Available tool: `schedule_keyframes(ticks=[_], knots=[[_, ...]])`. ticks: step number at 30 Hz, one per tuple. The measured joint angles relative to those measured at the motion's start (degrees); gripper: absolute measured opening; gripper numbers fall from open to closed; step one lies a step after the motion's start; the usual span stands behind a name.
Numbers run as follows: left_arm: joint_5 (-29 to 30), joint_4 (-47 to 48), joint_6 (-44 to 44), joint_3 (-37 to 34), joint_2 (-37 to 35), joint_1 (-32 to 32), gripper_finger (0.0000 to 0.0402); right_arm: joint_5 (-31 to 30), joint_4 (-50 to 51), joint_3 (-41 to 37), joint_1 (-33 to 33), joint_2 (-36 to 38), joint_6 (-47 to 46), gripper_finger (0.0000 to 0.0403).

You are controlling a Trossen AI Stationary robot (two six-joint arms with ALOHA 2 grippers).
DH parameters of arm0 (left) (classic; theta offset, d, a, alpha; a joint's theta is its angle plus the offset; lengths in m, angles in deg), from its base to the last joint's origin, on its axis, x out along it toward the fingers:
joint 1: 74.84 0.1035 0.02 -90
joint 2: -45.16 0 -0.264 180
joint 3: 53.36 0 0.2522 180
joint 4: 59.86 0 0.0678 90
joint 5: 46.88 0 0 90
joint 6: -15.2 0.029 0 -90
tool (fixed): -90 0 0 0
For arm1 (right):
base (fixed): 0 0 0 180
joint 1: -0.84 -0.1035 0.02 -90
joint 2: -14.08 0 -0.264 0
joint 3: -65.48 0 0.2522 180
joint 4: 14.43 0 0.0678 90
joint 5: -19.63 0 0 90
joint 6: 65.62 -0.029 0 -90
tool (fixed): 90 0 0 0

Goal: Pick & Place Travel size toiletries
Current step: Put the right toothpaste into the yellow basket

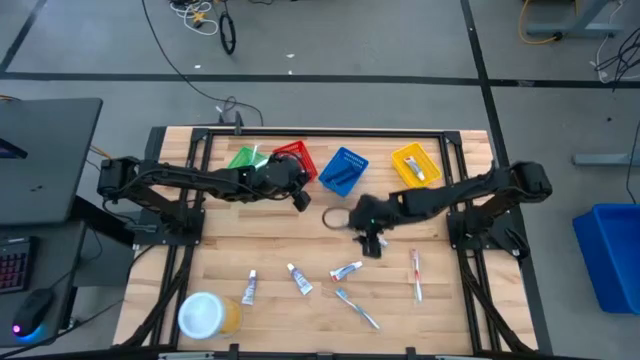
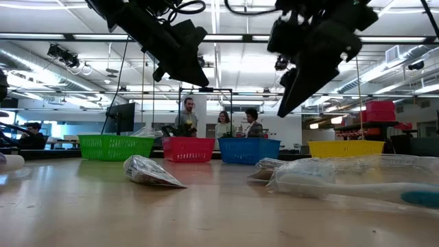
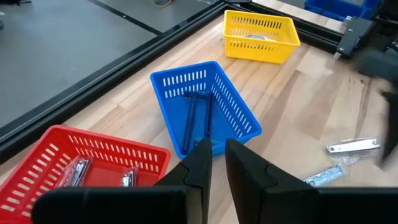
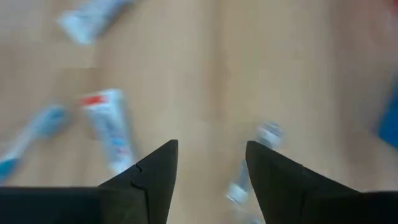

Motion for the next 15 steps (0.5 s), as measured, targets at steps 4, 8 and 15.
schedule_keyframes(ticks=[4, 8, 15], knots=[[0.0, 0.01, 0.0, 0.0, 0.0, -0.02, 0.0052, 2.59, -8.73, -2.99, -5.02, -0.06, 0.01, 0.0212], [-0.02, 0.86, -0.04, 0.04, 0.0, -0.02, 0.0052, 2.72, -16.78, -7.88, -8.19, -0.08, -2.83, 0.0238], [0.0, 4.48, -0.61, 0.07, 0.0, -0.55, 0.0073, -0.64, -29.51, -16.85, -11.06, -0.08, -7.05, 0.0269]])
